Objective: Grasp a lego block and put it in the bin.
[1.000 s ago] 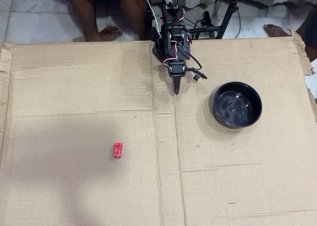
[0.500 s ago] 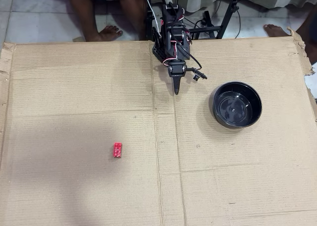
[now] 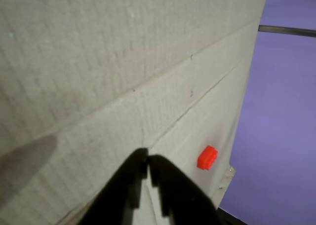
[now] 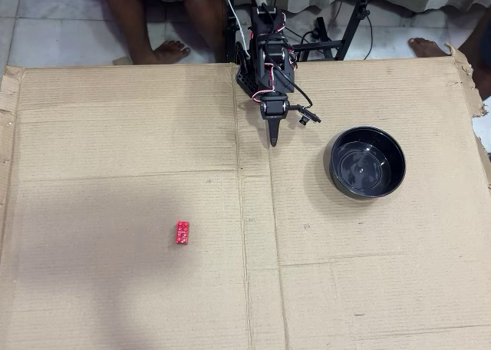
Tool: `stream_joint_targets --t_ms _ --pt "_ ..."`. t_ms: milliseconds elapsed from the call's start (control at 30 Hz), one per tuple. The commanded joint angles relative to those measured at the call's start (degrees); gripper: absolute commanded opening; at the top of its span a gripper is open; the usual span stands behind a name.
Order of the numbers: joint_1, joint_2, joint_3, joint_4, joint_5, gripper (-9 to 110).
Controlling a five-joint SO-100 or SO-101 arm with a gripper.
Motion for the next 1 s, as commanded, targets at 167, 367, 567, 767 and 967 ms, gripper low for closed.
stream_joint_targets --t_ms 167,367,567,767,967 --pt "0.6 0.6 0.4 0.0 0.8 0" --pt "0.5 0.4 0.7 -2.6 15.0 1" --pt "0.0 -0.3 -0.5 -3.1 37.0 1" --pt "0.0 -0.4 -3.6 -2.8 64.1 1" --pt "-0.3 -0.8 -7.6 -3.0 91.6 1"
